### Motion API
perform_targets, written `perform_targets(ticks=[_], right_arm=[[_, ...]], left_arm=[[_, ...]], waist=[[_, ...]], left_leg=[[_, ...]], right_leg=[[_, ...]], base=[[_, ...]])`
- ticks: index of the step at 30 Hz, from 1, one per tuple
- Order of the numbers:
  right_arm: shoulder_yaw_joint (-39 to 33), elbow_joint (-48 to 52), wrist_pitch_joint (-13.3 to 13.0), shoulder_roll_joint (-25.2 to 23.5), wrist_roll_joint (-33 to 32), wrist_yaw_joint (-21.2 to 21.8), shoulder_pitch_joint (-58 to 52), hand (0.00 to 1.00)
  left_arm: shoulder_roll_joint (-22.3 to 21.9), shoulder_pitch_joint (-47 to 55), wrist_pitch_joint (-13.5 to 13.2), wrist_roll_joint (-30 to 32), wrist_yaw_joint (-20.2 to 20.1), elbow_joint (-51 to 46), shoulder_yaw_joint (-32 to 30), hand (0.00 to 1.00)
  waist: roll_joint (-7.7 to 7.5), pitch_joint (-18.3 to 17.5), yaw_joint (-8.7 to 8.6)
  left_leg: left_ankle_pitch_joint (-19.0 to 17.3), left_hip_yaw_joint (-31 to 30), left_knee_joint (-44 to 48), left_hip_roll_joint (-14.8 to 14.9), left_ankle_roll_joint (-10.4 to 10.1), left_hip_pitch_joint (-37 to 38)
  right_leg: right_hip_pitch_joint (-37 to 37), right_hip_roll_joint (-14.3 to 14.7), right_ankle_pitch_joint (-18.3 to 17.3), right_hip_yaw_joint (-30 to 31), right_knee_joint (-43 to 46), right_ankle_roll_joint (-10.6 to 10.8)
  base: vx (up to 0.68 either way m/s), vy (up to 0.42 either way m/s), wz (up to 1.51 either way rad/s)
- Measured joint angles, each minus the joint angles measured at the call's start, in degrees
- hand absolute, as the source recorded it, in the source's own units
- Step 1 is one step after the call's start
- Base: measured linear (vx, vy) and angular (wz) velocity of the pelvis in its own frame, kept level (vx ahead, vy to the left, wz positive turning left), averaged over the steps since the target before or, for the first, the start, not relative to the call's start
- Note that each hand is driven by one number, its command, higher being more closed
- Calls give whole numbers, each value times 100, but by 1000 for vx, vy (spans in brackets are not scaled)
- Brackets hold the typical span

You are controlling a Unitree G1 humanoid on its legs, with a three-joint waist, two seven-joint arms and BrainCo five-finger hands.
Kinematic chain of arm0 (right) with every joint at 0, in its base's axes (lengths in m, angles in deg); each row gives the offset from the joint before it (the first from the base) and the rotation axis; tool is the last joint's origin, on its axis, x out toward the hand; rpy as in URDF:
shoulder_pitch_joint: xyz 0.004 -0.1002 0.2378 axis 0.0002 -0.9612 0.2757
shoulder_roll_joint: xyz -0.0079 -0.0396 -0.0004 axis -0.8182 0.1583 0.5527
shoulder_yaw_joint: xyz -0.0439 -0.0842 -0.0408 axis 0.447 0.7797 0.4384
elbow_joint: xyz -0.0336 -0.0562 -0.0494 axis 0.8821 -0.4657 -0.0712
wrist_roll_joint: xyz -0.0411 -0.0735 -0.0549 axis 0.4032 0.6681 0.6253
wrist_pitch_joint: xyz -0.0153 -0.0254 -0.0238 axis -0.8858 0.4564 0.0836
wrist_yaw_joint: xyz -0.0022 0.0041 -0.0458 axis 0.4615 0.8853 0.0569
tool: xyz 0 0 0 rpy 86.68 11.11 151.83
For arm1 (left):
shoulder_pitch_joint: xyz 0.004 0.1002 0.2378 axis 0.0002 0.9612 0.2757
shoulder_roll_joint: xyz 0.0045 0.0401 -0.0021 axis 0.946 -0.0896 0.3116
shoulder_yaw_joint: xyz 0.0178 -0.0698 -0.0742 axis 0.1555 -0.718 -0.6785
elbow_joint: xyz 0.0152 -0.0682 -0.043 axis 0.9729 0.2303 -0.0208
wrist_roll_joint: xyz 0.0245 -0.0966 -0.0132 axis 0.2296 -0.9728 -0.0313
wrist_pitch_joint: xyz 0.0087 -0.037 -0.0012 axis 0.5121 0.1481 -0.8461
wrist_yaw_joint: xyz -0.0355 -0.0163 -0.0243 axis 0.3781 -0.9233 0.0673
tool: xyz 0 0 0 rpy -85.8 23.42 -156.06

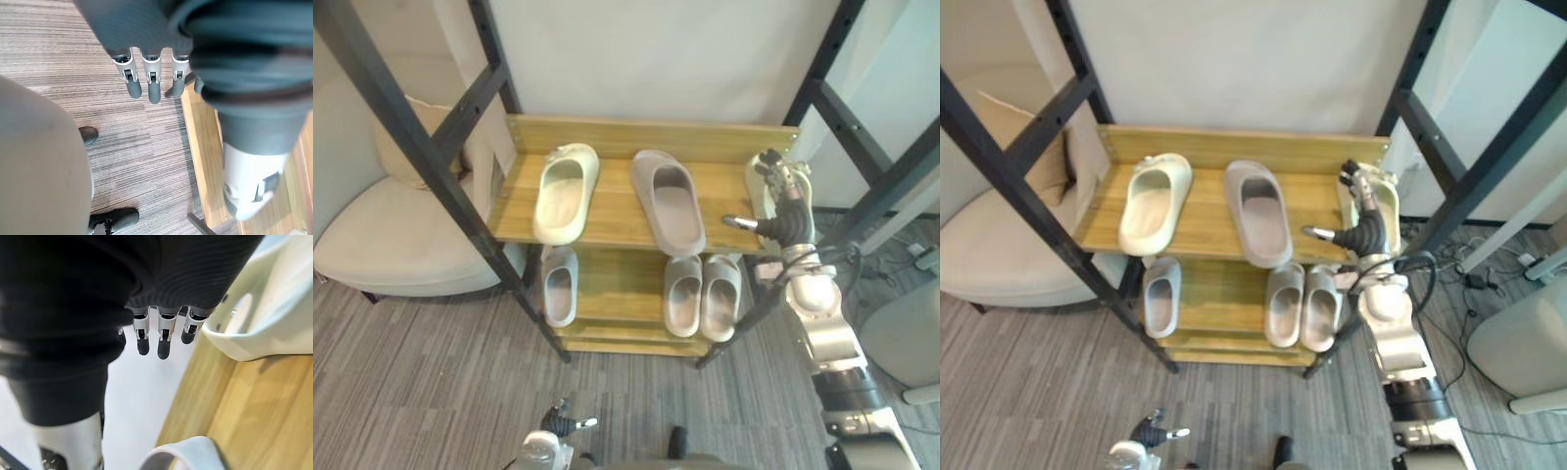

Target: Organize the slippers on the shoe rack

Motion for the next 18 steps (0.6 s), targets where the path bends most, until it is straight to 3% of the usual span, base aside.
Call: perform_targets(ticks=[18], right_arm=[[810, -1839, 188, 279, -219, -18, 1745, 0]], left_arm=[[21, 11, -110, -118, -1, -205, -103, 0]], waist=[[-46, 138, 181]], left_leg=[[131, -483, 18, -95, 26, -352]], right_leg=[[-103, -110, -12, -377, 4, 6]], base=[[-2, 2, 14]])
